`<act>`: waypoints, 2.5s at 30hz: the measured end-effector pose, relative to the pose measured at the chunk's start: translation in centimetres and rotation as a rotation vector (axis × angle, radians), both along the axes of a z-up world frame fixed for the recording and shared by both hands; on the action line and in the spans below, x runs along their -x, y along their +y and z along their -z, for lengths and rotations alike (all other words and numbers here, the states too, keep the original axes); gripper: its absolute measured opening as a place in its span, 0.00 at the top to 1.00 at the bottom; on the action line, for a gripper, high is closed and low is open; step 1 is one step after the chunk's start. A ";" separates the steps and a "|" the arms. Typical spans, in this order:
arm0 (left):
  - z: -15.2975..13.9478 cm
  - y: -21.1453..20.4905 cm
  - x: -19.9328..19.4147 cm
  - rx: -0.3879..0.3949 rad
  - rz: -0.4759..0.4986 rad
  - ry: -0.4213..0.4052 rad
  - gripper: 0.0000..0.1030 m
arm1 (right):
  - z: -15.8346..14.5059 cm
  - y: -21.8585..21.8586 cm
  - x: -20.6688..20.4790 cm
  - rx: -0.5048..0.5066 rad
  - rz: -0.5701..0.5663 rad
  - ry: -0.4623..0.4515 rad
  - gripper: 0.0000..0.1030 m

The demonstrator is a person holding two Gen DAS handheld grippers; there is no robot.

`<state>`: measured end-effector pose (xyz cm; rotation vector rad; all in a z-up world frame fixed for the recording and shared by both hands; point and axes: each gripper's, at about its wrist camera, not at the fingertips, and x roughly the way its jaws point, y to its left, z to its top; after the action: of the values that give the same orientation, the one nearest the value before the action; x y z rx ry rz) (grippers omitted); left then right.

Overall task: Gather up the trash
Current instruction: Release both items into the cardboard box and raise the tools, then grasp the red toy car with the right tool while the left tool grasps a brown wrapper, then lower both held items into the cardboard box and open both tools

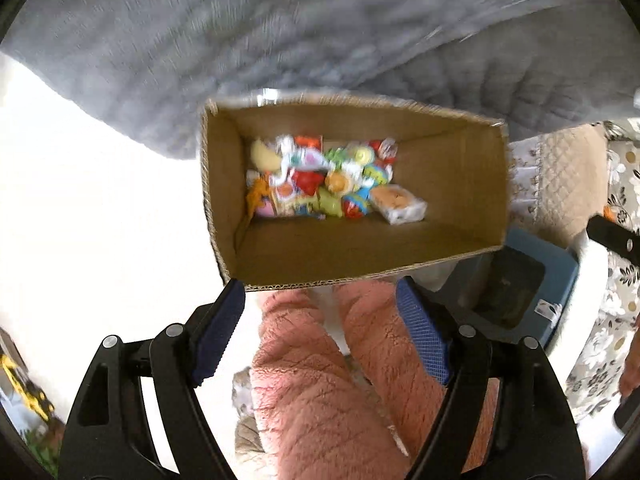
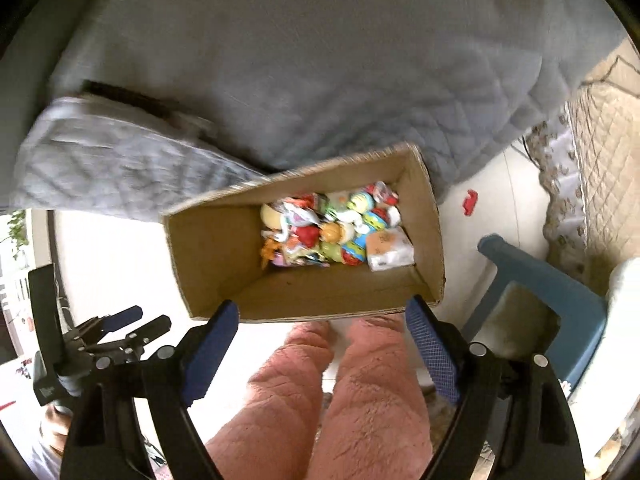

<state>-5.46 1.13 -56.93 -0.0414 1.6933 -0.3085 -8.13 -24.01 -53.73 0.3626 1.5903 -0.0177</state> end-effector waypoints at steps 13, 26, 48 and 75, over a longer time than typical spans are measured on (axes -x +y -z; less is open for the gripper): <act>-17.6 0.4 2.1 0.124 -0.013 -0.363 0.26 | -21.2 5.3 -8.9 -0.032 -0.168 -0.521 0.19; -19.2 4.5 5.5 0.121 -0.184 -0.351 0.26 | -18.6 9.3 -22.3 0.211 -0.224 -0.538 0.63; -28.6 3.1 -17.2 0.167 -0.148 -0.673 0.26 | -26.8 4.9 -3.3 -0.111 -0.038 -0.588 0.63; -26.0 3.9 -29.8 0.137 -0.196 -0.629 0.54 | -26.9 5.5 -1.2 -0.117 0.054 -0.584 0.63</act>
<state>24.31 5.07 -30.94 -0.1906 1.0336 -0.2555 -6.98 -18.54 -26.87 0.4536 1.0059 0.1293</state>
